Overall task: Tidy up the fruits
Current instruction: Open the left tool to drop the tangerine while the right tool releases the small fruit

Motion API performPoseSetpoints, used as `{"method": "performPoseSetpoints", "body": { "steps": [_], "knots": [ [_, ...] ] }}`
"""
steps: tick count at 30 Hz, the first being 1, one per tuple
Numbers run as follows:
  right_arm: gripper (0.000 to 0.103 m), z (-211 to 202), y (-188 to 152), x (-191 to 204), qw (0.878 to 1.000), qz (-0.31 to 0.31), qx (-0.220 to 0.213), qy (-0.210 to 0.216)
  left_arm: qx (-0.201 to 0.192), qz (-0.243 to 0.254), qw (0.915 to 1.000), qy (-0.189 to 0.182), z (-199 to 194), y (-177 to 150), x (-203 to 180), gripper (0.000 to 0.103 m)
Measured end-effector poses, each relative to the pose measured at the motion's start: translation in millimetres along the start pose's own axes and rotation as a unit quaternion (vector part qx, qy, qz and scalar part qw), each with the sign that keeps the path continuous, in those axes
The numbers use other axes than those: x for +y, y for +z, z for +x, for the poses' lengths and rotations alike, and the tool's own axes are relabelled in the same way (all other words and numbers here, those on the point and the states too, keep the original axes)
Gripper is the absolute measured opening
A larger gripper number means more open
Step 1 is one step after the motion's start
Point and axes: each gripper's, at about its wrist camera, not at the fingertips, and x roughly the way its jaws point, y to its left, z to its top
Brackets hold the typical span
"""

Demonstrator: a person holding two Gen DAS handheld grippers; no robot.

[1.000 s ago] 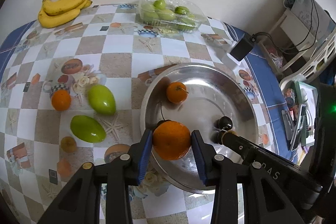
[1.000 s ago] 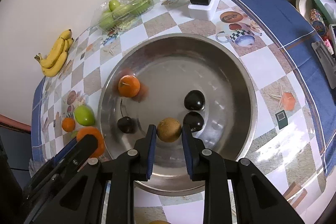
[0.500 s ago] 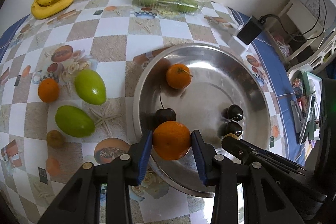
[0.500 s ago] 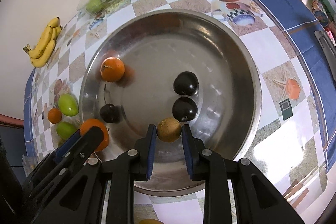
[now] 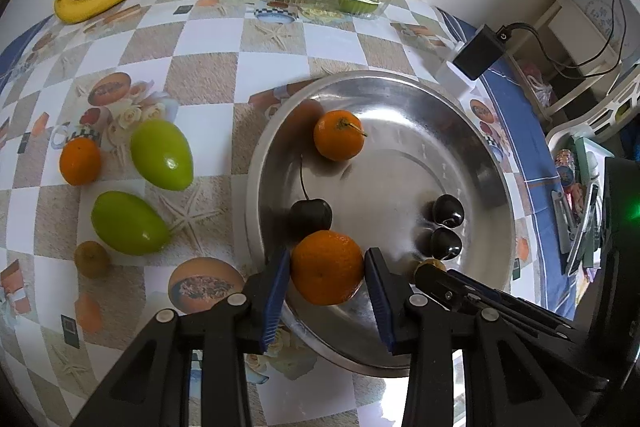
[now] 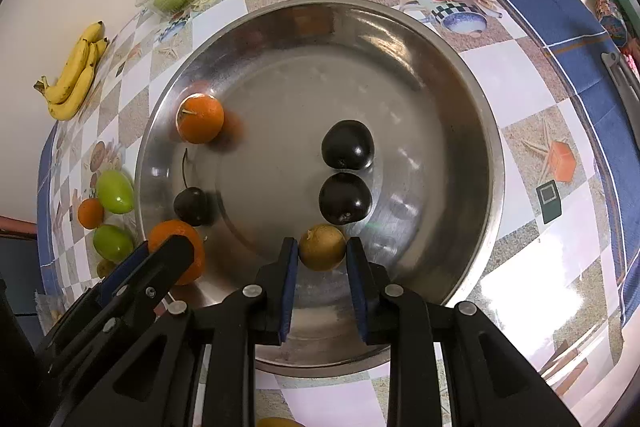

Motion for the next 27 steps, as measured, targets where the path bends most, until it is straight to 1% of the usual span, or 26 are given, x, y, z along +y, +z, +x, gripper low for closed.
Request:
{"method": "performPoseSetpoints", "body": {
  "steps": [6,10,15,21,23,24,26,27],
  "knots": [
    [0.026,0.9,0.9,0.2,1.000,0.003,-0.001,0.002,0.003,-0.006,1.0000,-0.007,-1.0,0.0,0.5,0.044],
    [0.027,-4.0,0.1,-2.0,1.000,0.005,-0.007,0.004,-0.004,-0.010,0.9999,-0.012,-7.5,1.2,1.1,0.051],
    [0.027,-12.9,0.4,0.0,1.000,0.003,-0.023,0.013,-0.016,-0.010,0.9996,-0.021,-18.5,3.7,0.9,0.052],
    [0.027,-26.5,0.0,0.0,0.999,0.002,-0.046,0.022,-0.038,-0.007,0.9991,-0.015,-33.4,7.2,1.3,0.052],
    [0.027,-28.5,0.4,-0.5,0.998,0.003,-0.050,0.023,-0.041,-0.013,0.9990,-0.008,-37.3,7.6,5.0,0.052],
    [0.028,-28.7,1.7,-0.5,0.998,0.003,-0.052,0.024,-0.042,-0.016,0.9990,0.001,-38.6,7.8,7.4,0.052],
    [0.036,-29.0,2.3,-0.6,0.998,0.004,-0.053,0.024,-0.044,-0.023,0.9986,0.021,-39.5,8.1,13.0,0.052],
    [0.037,-28.7,2.4,-0.1,0.998,0.004,-0.053,0.024,-0.043,-0.027,0.9982,0.033,-39.4,7.7,16.7,0.052]
  ]
}}
